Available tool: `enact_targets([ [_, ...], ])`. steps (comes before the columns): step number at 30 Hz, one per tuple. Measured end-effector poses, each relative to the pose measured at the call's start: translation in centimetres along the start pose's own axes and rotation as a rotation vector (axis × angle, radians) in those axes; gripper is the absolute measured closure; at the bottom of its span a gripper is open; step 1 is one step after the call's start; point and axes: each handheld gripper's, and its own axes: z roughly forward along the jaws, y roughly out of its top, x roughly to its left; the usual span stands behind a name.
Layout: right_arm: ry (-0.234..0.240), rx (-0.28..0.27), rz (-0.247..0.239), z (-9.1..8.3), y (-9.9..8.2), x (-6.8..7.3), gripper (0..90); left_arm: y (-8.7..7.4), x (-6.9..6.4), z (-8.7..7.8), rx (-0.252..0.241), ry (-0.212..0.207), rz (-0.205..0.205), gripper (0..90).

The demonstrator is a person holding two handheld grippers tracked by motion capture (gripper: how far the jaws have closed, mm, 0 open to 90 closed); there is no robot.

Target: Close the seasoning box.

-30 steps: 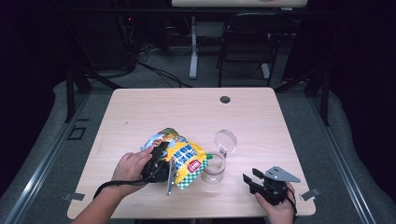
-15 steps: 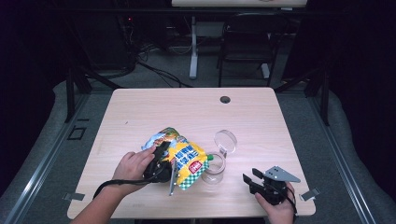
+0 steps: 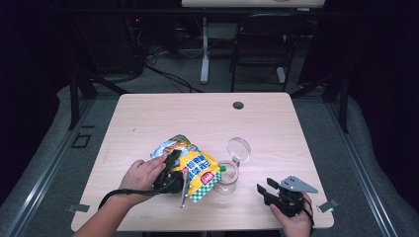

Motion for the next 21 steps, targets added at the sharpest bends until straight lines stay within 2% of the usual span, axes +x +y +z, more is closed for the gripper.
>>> enact_targets([
  [17,0.002,0.007,-0.005,-0.04,0.03,0.05,52.9,0.3,-0.27,-0.04,0.002,0.024,0.043,65.8],
  [21,0.002,0.01,0.003,0.03,0.01,0.07,53.0,0.36,-0.18,-0.16,0.023,0.016,0.053,65.8],
])
